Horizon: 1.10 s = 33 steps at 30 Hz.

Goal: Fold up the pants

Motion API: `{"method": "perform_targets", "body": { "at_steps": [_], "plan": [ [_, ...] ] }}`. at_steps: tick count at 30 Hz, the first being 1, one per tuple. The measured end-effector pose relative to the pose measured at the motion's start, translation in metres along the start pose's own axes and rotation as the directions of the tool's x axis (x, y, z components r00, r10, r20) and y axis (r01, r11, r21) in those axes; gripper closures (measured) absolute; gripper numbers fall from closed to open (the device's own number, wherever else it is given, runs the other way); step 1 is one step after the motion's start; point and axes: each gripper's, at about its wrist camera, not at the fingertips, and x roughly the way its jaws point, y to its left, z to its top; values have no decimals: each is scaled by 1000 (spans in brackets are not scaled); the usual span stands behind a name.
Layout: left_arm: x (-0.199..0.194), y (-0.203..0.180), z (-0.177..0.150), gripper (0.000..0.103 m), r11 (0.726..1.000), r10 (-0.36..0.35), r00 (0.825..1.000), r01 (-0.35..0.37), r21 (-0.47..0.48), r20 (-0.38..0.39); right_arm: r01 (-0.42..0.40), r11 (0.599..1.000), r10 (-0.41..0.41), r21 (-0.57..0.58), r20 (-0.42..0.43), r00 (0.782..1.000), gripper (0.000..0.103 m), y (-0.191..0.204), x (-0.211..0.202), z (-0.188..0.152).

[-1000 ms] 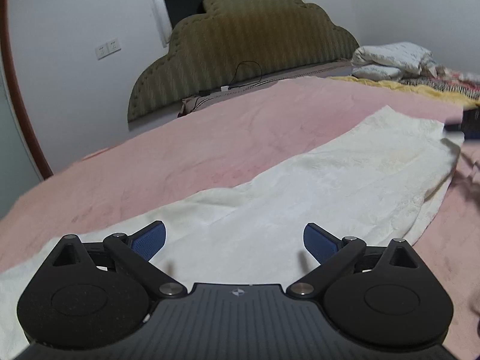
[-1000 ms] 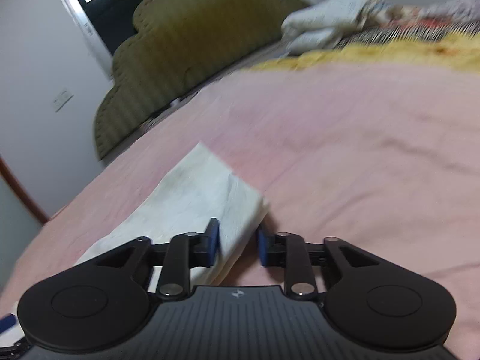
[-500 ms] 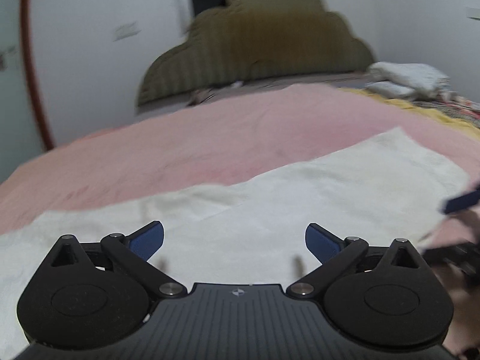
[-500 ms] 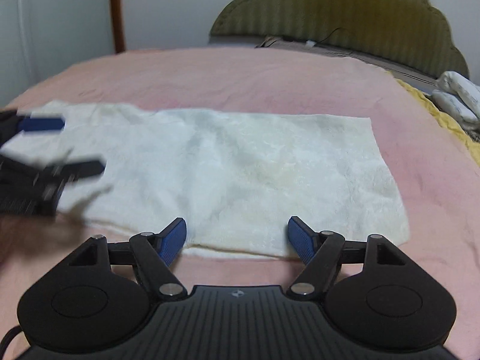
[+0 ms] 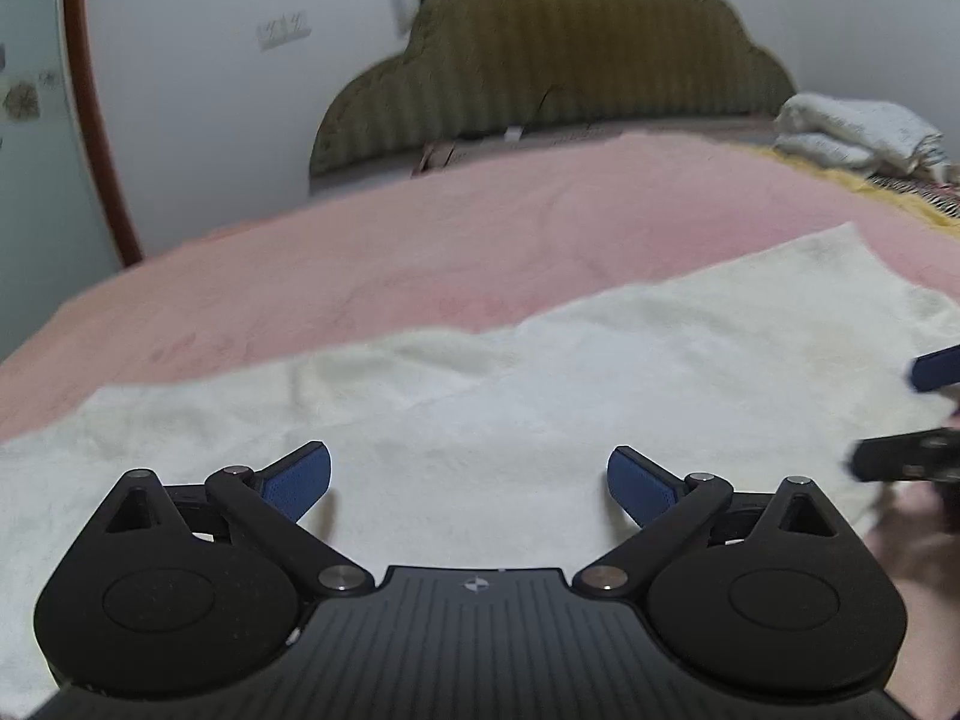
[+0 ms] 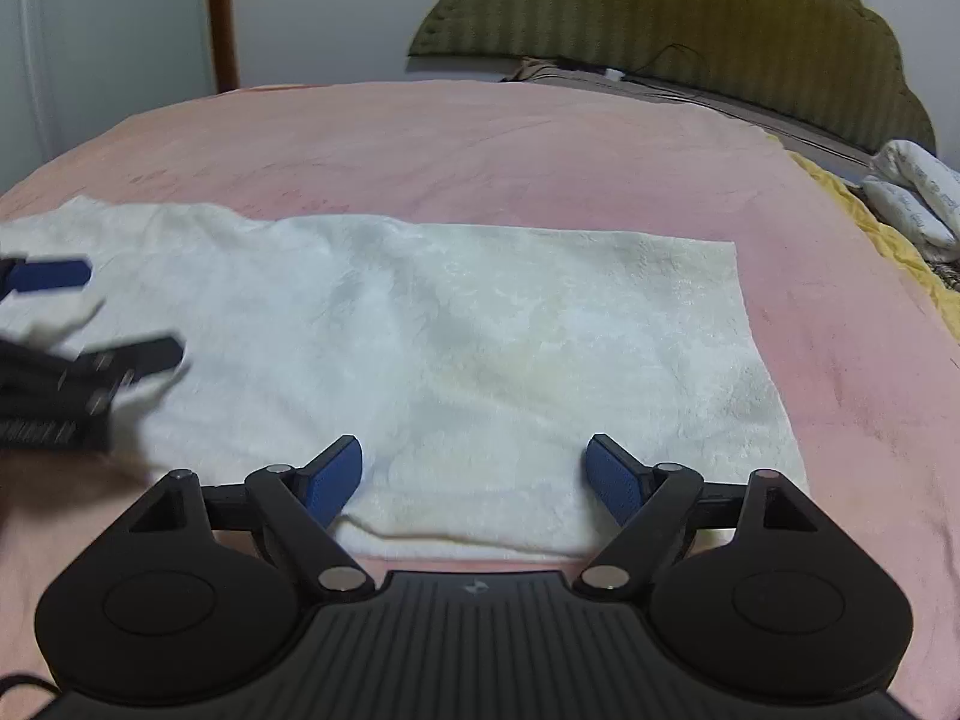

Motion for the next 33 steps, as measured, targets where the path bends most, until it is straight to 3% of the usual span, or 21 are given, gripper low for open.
{"method": "perform_targets", "body": {
  "at_steps": [1,3,5,8,10,11,13,15,18,20,24,27,29,31,33],
  "plan": [
    [5,3,-2,4,999,-15,999,14,-29,-35,-11,1000,11,-10,-11,1000,21,-2,-3,0],
    [2,6,-6,4,997,-25,999,22,-75,-31,-4,1000,4,-13,-22,1000,21,-5,-11,2],
    [-2,3,-8,4,998,-25,999,24,-66,-24,17,1000,-17,5,28,999,20,-4,-18,4],
    [-4,4,-10,0,996,-37,999,35,-77,-22,-21,996,15,89,69,998,15,-8,-15,3],
    [-3,11,-12,0,990,-64,997,59,-125,-37,-29,999,28,29,17,999,12,-5,-4,-5],
    [-3,14,-13,0,986,-78,996,72,-148,-36,-33,999,33,1,37,999,12,-5,-10,-9],
    [-3,16,-14,0,985,-80,996,74,-157,-35,-64,997,63,49,25,998,11,-16,-23,-12],
    [-4,13,-13,0,987,-71,997,65,-145,-37,-81,987,70,142,81,994,11,-36,-42,-20],
    [-5,11,-13,0,987,-71,997,65,-147,-38,-135,937,104,322,112,988,11,-69,-51,-36],
    [-5,11,-13,0,987,-70,997,64,-145,-38,-168,910,135,380,111,985,12,-80,-45,-46],
    [-5,12,-12,0,987,-72,997,66,-149,-38,-195,900,141,390,164,976,11,-71,-32,-38],
    [-5,12,-12,0,987,-72,997,65,-149,-38,-148,898,61,414,216,974,11,-66,-18,-33],
    [-5,12,-12,0,987,-71,997,65,-149,-39,-163,854,27,494,271,962,11,-77,-12,-35],
    [-5,12,-12,0,987,-72,997,65,-149,-39,-215,785,22,582,320,947,10,-89,-8,-37],
    [-5,12,-12,0,987,-72,997,65,-149,-39,-241,766,32,595,339,940,3,-89,-6,-38]
  ]
}}
